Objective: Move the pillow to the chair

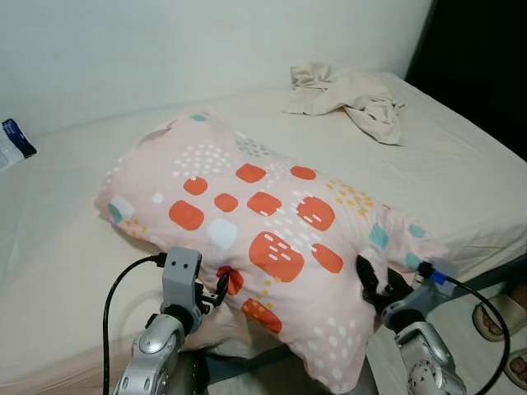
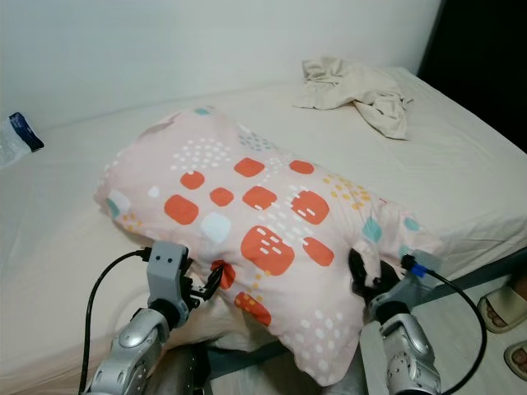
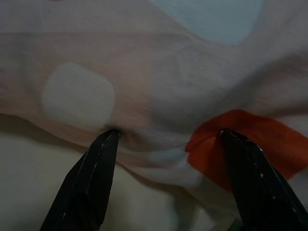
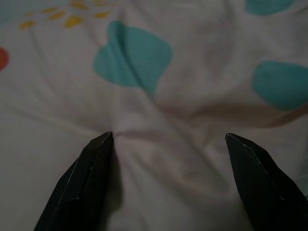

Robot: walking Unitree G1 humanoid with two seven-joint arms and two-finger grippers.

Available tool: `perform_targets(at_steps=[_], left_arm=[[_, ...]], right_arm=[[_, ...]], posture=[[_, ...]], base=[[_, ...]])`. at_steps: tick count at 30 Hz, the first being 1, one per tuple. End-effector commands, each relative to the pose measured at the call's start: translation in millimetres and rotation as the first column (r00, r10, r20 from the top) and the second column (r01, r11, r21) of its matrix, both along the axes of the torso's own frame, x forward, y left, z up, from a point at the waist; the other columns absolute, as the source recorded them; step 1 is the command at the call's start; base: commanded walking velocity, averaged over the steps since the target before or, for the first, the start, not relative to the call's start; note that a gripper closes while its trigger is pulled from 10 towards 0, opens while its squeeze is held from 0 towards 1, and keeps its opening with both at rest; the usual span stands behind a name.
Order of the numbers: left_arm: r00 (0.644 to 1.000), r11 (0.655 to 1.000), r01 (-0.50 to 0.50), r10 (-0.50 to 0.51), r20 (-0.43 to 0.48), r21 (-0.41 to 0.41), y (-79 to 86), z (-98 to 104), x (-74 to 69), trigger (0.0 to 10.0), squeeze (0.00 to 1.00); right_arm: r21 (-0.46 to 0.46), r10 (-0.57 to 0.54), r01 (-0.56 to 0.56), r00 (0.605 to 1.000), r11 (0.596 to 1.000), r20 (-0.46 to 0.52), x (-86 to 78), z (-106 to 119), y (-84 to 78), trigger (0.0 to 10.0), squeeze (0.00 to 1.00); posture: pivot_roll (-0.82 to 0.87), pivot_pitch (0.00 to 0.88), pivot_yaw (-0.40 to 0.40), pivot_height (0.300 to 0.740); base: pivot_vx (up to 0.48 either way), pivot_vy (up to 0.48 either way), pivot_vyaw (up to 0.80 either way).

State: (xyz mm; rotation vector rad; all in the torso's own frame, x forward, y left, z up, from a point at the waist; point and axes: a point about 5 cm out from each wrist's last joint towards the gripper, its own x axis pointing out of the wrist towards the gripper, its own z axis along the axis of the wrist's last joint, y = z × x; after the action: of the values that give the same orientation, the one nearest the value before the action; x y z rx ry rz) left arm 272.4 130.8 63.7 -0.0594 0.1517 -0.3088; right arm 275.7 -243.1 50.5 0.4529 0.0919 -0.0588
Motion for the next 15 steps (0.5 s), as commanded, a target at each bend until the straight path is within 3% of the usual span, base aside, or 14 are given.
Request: perform_targets(at_steps=[1, 9, 12, 15], left_arm=[[1.000, 1.000, -0.009, 0.009, -0.020, 0.002, 6.1, -3, -3.4, 10.0, 0.00], [1.000, 1.000, 0.004, -0.004, -0.007, -0.011, 2.2, 3, -2.6, 10.0, 0.00], [1.000, 1.000, 0.006, -0.006, -0.004, -0.015, 1.2, 5, -2.5, 10.0, 0.00], [1.000, 1.000, 0.011, -0.011, 0.003, -0.020, 0.9, 8, -2.9, 10.0, 0.00]], right_arm=[[0.012, -0.015, 0.016, 0.999, 1.000, -0.046, -3.9, -8, 0.1, 10.0, 0.00], [0.059, 0.168, -0.181, 0.970, 0.982, 0.175, 17.3, 16, 24.6, 10.0, 0.00], [0.061, 0.177, -0.188, 0.972, 0.980, 0.157, 21.5, 15, 27.7, 10.0, 0.00], [0.068, 0.159, -0.164, 0.985, 0.984, 0.069, 24.7, 2, 29.4, 10.0, 0.00]], posture=[[-0.01, 0.188, 0.072, 0.570], [-0.01, 0.192, 0.082, 0.570], [0.00, 0.193, 0.083, 0.570], [0.00, 0.197, 0.084, 0.570]], base=[[0.000, 0.000, 0.00], [0.000, 0.000, 0.00], [0.000, 0.000, 0.00], [0.000, 0.000, 0.00]])
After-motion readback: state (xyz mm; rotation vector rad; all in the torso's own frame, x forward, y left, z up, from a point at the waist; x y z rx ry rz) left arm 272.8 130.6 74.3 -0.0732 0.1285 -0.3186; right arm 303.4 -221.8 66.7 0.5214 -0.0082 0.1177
